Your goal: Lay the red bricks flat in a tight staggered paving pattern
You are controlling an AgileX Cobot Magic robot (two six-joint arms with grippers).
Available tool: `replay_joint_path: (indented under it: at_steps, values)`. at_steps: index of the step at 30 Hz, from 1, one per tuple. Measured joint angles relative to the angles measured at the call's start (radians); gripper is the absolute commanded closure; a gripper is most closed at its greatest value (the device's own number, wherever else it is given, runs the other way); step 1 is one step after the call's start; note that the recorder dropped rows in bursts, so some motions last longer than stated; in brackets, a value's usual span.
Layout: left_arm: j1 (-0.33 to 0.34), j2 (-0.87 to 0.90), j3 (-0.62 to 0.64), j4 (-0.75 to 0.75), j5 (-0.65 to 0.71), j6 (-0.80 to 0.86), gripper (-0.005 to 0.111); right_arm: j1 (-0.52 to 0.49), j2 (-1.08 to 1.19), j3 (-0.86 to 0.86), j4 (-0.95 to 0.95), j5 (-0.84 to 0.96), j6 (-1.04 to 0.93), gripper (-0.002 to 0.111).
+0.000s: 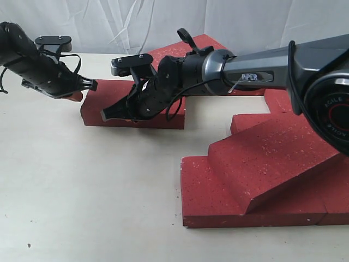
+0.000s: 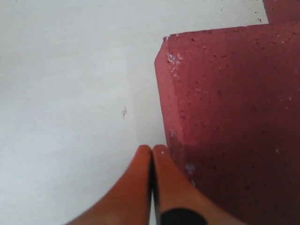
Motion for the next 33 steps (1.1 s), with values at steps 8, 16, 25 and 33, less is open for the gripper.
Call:
replay_joint_path:
  at_steps: [8, 16, 25, 33]
  values:
    - [0.0, 0.0, 0.0, 0.008, 0.0, 0.002, 0.107, 0.0, -0.018, 0.0, 0.0, 0.121, 0.005, 0.109]
    - [0.0, 0.044, 0.0, -0.001, -0.002, 0.002, 0.107, 0.0, -0.026, 0.0, -0.128, 0.149, 0.07, 0.109]
    - [0.0, 0.048, 0.0, -0.037, -0.002, 0.002, 0.107, 0.0, -0.04, 0.0, -0.13, 0.211, 0.136, 0.109]
    - [-0.03, 0.05, 0.0, -0.077, 0.0, 0.002, 0.107, -0.021, -0.123, 0.0, -0.084, 0.279, 0.186, 0.109]
